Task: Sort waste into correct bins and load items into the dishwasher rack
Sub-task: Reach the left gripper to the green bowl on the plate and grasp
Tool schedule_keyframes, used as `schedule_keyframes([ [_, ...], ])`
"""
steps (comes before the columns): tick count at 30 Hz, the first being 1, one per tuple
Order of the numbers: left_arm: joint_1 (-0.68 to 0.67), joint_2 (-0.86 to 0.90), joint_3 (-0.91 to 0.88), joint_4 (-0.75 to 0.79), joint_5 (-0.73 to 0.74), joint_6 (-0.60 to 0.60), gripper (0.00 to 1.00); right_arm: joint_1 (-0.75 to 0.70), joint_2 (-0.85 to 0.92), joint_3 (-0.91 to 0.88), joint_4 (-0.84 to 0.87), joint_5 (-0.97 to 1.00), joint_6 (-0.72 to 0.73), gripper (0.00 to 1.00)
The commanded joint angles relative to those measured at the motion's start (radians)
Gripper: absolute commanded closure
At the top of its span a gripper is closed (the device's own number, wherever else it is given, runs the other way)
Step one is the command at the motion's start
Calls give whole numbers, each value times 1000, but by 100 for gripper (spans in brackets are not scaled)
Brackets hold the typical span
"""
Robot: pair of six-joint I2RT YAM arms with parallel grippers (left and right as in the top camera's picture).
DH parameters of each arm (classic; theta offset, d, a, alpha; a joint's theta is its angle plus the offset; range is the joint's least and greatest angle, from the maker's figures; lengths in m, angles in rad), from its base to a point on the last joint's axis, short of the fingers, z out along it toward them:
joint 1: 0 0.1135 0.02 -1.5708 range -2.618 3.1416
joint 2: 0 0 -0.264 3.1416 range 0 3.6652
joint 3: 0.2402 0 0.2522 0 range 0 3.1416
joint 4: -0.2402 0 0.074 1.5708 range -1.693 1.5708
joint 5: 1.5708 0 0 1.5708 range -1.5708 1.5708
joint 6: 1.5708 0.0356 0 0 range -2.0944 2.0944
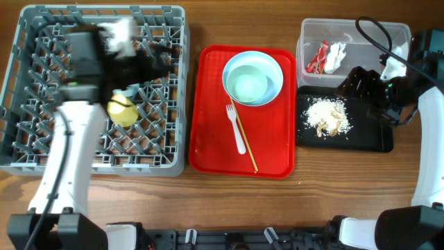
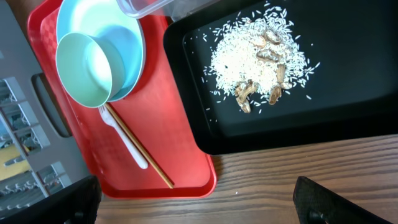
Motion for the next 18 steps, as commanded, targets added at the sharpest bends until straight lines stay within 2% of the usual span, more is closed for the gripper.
schedule_keyframes([
  [1,-172,18,8,101,-95,8,0,0,-16,16,-8,0,-3,0],
  [3,-258,25,22,136,-165,-8,0,0,-16,16,-14,0,-3,0],
  [4,-307,36,62,105,-261,-26,0,0,-16,16,-18,0,-3,0],
  [6,-352,63,134,43,-348,-24,0,0,-16,16,-20,0,-3,0],
  [9,-410,180,341,-95,-445,-20,0,0,-16,16,-30,-1,-2,0],
  [12,-433,268,435,-118,-462,-21,0,0,-16,16,-32,0,-3,0],
  [18,-524,441,444,-34,-496,19,0,0,-16,16,-34,3,-15,0],
])
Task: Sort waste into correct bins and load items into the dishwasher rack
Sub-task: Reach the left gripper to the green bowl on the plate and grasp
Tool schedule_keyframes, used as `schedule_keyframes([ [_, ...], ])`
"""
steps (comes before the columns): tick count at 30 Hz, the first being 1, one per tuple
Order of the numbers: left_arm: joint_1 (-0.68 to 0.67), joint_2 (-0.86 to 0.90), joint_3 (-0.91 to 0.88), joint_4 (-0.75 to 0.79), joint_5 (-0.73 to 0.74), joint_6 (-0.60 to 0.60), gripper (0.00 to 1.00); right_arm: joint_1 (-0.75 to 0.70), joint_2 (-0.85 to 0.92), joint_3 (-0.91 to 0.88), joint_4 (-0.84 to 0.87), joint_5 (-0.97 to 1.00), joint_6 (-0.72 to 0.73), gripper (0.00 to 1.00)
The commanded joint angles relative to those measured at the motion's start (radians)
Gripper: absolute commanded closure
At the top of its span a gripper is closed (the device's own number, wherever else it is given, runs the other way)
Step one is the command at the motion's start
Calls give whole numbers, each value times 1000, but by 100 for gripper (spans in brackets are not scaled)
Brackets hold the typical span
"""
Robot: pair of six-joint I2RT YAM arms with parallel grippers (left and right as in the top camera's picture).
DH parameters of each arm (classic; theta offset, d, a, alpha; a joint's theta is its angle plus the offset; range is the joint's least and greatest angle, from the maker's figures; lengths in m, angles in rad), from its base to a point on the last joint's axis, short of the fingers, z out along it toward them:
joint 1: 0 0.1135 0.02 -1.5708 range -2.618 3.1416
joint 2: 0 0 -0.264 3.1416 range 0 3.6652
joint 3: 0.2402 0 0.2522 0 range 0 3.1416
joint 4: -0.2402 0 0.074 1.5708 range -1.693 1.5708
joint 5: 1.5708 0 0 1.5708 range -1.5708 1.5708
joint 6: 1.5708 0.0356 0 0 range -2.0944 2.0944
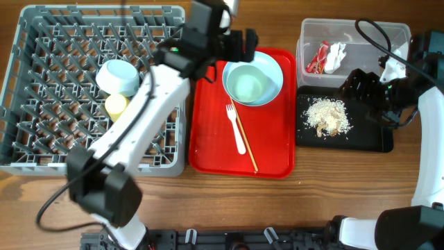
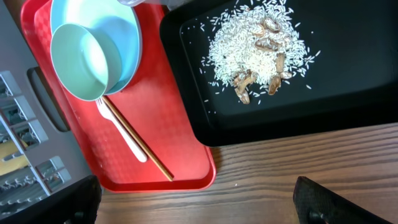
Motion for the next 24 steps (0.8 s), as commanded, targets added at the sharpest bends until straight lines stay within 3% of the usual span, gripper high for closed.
schedule_keyframes([
  [1,-73,117,14,20,-66,48,0,0,-16,16,-3,3,-18,0],
  [11,-190,332,14,46,-88,52,0,0,-16,16,-3,3,-21,0],
  [14,-204,359,14,16,-99,51,9,0,-16,16,-3,3,-20,0],
  [22,-206,376,11,-68,-192,51,58,0,-16,16,-3,3,-20,0],
  [24,-208,378,8,-77,-192,51,61,0,-16,16,-4,3,-20,0],
])
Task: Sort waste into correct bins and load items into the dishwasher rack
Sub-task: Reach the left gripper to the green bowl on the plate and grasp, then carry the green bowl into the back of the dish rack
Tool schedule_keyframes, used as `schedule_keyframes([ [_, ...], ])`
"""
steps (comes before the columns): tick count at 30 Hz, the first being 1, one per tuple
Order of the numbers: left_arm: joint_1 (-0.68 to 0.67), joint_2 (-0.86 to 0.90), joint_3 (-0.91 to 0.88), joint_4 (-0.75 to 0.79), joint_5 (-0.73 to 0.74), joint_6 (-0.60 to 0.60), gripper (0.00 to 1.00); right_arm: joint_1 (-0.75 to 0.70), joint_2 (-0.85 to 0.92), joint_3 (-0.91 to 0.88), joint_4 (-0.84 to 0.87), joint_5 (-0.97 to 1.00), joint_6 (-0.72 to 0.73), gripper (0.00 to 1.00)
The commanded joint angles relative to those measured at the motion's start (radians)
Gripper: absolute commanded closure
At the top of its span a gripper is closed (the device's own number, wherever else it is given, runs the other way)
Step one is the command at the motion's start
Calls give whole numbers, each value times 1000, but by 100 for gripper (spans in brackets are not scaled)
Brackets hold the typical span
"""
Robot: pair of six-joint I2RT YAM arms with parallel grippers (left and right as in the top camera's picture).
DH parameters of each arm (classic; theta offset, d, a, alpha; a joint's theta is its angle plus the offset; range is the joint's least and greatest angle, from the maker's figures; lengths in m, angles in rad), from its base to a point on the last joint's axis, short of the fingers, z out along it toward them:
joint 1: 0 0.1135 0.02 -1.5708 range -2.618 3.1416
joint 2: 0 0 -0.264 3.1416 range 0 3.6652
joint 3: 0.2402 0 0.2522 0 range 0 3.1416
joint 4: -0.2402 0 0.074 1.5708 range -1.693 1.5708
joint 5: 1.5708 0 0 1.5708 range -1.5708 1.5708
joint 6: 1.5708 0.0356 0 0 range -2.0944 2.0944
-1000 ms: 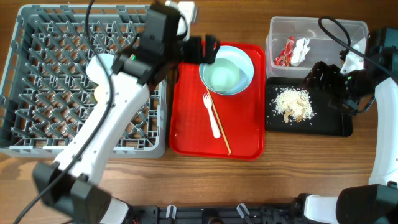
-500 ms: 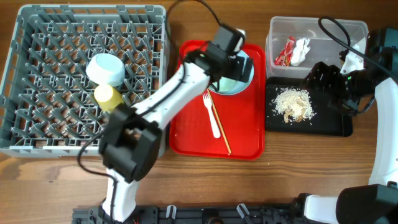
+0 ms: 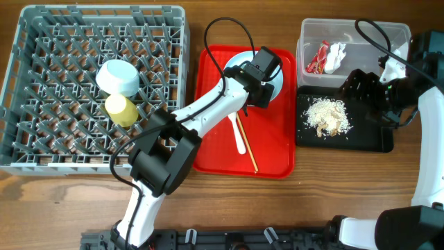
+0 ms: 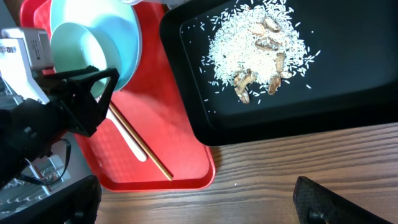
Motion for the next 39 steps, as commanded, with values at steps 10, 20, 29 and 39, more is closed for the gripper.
schedule_keyframes([
  [10,-12,37,-1,-23,-28,2,86,0,-16,16,-2,3,-17,0],
  [20,-12,22,1,-60,-28,2,96,0,-16,16,-11,3,-17,0],
  [29,40,-214,1,-58,52,3,96,0,-16,16,-12,3,-17,0],
  [39,330,-361,1,-43,371,2,96,0,-16,16,-11,3,-17,0],
])
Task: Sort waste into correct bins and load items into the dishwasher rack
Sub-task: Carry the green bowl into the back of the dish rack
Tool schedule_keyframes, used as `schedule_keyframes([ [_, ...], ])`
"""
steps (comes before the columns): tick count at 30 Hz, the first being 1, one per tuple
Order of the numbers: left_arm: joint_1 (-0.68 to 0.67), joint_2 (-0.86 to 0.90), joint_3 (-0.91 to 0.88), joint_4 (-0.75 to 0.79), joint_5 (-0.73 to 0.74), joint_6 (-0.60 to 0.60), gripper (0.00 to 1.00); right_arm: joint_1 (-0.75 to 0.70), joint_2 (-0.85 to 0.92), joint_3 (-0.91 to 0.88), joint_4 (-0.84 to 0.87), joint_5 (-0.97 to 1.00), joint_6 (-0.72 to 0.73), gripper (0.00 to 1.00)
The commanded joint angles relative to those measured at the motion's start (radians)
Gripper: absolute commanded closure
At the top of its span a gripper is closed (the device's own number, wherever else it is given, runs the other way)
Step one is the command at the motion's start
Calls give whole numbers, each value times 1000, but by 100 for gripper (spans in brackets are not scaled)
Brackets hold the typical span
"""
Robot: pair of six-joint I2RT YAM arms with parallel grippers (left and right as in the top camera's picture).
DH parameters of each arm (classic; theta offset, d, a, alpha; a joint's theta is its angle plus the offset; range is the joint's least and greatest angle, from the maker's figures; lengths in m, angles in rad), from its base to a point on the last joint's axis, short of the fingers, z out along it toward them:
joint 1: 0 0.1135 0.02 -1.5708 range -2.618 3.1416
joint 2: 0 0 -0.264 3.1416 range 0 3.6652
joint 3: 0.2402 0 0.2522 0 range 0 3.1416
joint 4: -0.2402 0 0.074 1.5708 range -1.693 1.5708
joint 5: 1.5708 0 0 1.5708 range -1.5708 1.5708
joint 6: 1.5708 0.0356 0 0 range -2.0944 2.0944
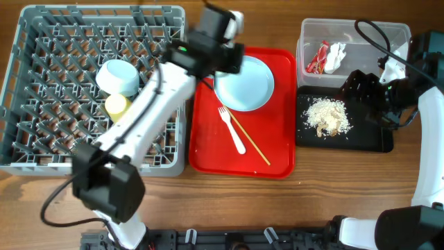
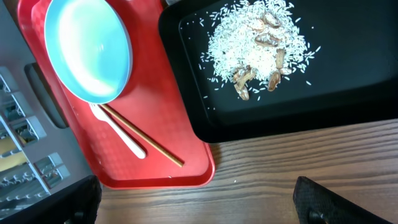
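Observation:
A light blue plate (image 1: pixel 244 85) (image 2: pixel 87 50) lies bare on the red tray (image 1: pixel 208 149), with a white fork (image 1: pixel 232 129) and a chopstick (image 1: pixel 248 139) just below it. The mint bowl is out of view. My left gripper (image 1: pixel 225 59) hangs blurred over the tray's top left corner, beside the plate's edge; its jaws are hidden under the arm. In the grey dish rack (image 1: pixel 41 156) sit a pale cup (image 1: pixel 118 76) and a yellow cup (image 1: pixel 116 105). My right gripper (image 2: pixel 196 202) (image 1: pixel 357 87) is open and empty above the black tray (image 1: pixel 374 135).
The black tray holds rice and food scraps (image 1: pixel 327 117) (image 2: pixel 258 53). Behind it a clear bin (image 1: pixel 378 33) contains red and white wrappers (image 1: pixel 326 57). Bare wooden table (image 2: pixel 280 168) shows in front of the trays.
The mint bowl is gone from the plate. My left gripper was on the bowl and is now at the tray's top left corner. Plate, fork and chopstick have shifted slightly. The right arm has not moved.
My left arm was blurred over the rack, where only the yellow cup showed. Then a pale cup sat in the rack and the arm reached toward the tray. Then the gripper was at the mint bowl on the plate. Now the plate is bare.

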Motion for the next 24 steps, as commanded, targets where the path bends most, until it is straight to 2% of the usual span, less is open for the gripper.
schedule_keyframes([
  [1,150,-30,-1,23,250,-6,96,0,-16,16,0,3,-14,0],
  [5,326,-29,-1,58,513,-6,96,0,-16,16,0,3,-14,0],
  [12,547,24,-1,115,785,-17,96,0,-16,16,0,3,-14,0],
  [18,652,133,-1,142,944,-44,96,0,-16,16,-1,3,-13,0],
  [22,681,220,-1,267,1107,-154,96,0,-16,16,-2,3,-13,0],
  [24,682,247,-1,307,1121,-199,96,0,-16,16,-2,3,-13,0],
])
